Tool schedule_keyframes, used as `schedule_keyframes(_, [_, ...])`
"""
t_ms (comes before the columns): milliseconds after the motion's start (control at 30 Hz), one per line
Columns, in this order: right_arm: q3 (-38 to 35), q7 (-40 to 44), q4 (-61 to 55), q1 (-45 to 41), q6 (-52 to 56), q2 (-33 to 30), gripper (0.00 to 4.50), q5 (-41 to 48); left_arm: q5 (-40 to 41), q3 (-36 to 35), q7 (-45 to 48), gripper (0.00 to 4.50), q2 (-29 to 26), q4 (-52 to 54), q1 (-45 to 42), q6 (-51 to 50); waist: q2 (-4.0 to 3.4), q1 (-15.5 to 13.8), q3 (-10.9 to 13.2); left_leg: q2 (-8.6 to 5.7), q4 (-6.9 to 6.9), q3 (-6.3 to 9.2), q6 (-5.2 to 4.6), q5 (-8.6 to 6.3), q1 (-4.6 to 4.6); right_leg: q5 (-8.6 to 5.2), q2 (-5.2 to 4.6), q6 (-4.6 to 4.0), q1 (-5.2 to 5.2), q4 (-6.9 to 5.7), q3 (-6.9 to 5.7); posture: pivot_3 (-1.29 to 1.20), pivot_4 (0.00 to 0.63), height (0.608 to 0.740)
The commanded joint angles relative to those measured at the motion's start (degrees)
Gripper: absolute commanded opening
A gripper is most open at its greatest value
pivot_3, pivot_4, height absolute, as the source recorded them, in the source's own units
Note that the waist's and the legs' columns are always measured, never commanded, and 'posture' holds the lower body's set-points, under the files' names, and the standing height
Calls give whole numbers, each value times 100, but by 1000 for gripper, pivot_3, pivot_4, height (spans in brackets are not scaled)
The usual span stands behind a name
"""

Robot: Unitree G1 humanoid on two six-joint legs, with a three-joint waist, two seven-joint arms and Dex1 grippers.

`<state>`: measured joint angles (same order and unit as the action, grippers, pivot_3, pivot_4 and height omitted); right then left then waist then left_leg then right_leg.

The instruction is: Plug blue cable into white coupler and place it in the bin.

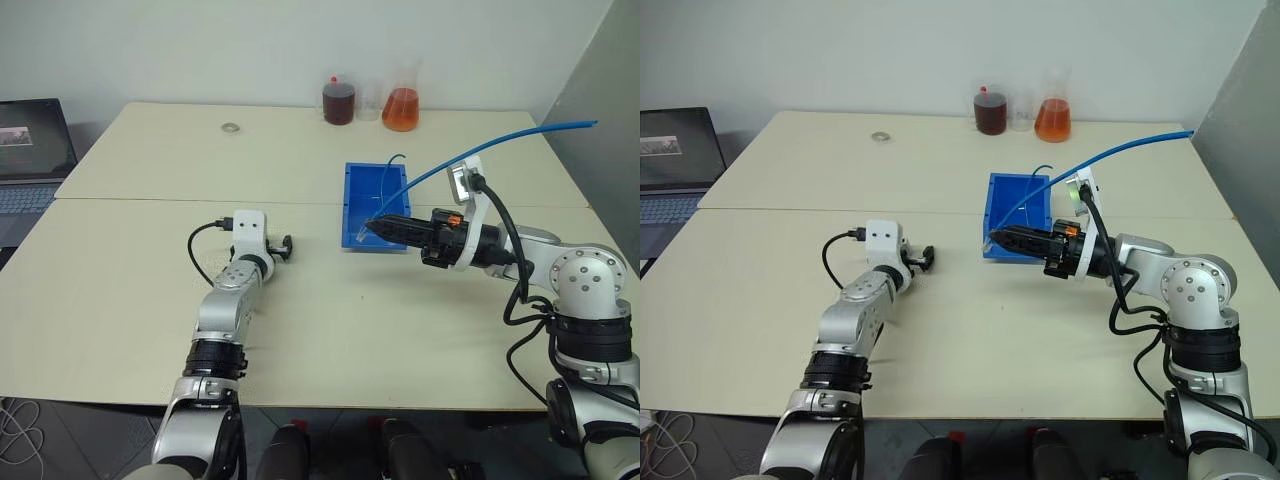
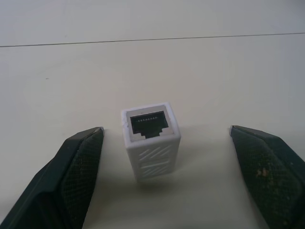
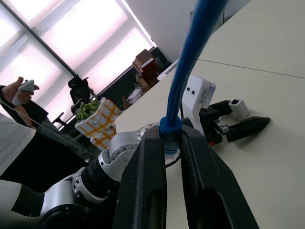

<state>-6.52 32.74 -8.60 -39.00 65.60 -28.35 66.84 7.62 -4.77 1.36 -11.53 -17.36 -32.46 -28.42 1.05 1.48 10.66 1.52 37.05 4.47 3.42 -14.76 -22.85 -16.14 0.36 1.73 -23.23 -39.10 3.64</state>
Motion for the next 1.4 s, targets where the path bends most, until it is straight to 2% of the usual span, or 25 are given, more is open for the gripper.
schedule_keyframes(33, [-177, 68, -108, -65, -74, -29, 135, 42, -165, 20, -197, 4449, 39, 62, -6, -332, 0, 3, -1, 0, 0, 0, 0, 0, 1, 0, 0, 0, 0, -1, 1, 0, 150, 740])
schedule_keyframes(133, [-188, 71, -96, -72, -78, -19, 135, 17, -223, 42, -312, 4449, 70, 196, 15, -541, 0, 9, -2, 0, 1, -1, 0, 0, 2, 1, 0, 1, 0, -3, 2, 0, 150, 740])
schedule_keyframes(233, [-185, 82, -81, -74, -89, -15, 135, -5, -262, 37, -358, 3956, 89, 327, 55, -720, 0, 12, -2, 0, 1, -1, 0, 0, 3, 1, 1, 1, 0, -3, 2, 0, 150, 740])
schedule_keyframes(267, [-184, 84, -74, -76, -95, -13, 135, -13, -270, 13, -403, 3640, 95, 392, 76, -786, 0, 22, -2, 1, 1, 0, 0, 0, 3, 1, 1, 1, 0, -3, 2, 0, 150, 740])
schedule_keyframes(700, [-186, 94, -17, -88, -127, -4, 135, -56, -271, -101, -727, 913, 213, 1352, 547, -1594, -3, 53, -4, 4, -1, -4, 0, 0, 7, 1, 4, 0, 0, -6, 8, 0, 150, 740])
schedule_keyframes(1200, [-184, 113, 7, -124, -141, 25, 135, -102, -303, -72, -542, 854, -93, 1129, 464, -1456, -3, 53, -5, 4, 0, -6, 0, 0, 11, 1, 4, 0, 0, -10, 10, 0, 150, 740])
schedule_keyframes(1300, [-193, 117, -19, -99, -134, 17, 135, -109, -154, 74, 68, 854, -385, 1353, 609, -1337, -4, 56, -5, 4, 0, -6, 1, 0, 11, 1, 5, 0, 0, -12, 10, 0, 150, 740])
schedule_keyframes(1400, [-216, 129, -48, -88, -112, -31, 135, -99, 184, 308, 1336, 854, -990, 1798, 845, -1136, -4, 71, -5, 5, -3, -8, 1, 1, 12, 1, 5, 0, 0, -12, 12, 0, 150, 740])
